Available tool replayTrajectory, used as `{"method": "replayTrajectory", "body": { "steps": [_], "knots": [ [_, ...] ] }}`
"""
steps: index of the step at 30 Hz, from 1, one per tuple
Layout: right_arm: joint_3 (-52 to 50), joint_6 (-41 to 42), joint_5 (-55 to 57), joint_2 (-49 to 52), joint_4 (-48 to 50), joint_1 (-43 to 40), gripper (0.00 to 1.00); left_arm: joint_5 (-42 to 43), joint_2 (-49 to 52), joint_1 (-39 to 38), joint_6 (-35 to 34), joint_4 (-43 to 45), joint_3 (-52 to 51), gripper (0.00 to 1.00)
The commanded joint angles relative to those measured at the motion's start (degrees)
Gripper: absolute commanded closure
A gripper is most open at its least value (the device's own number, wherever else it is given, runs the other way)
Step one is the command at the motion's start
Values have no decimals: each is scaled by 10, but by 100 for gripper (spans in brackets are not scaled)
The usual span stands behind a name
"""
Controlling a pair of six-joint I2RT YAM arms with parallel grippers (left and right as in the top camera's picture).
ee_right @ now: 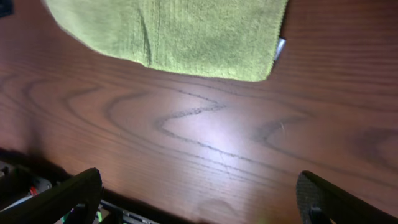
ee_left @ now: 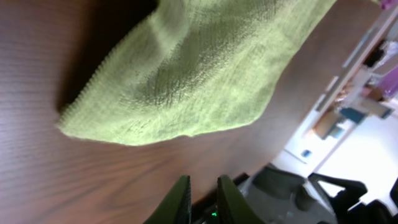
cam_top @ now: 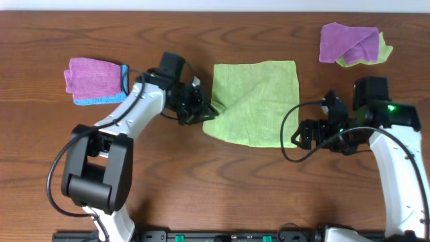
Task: Fold the cloth
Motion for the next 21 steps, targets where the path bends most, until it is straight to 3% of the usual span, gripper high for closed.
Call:
{"method": "replayTrajectory", "body": {
  "steps": [1,6,8,11,16,21],
  "knots": [
    [-14,4,-21,-5,8,-4,1,-47,-7,11,85,-35,34,82],
    [-16,4,-20,-5,15,-4,1,-57,-7,12,98,-49,40,77],
    [-16,4,-20,-5,17,-4,1,-76,-7,12,98,-61,40,69],
    [-16,4,-12,-5,25,-4,1,-124,-7,12,99,-85,40,50],
    [-38,5,-19,-5,59,-5,1,-166,-7,12,98,-129,31,30],
    [-109,5,-52,-11,127,-10,1,-153,-7,12,91,-131,-9,28]
  ]
}}
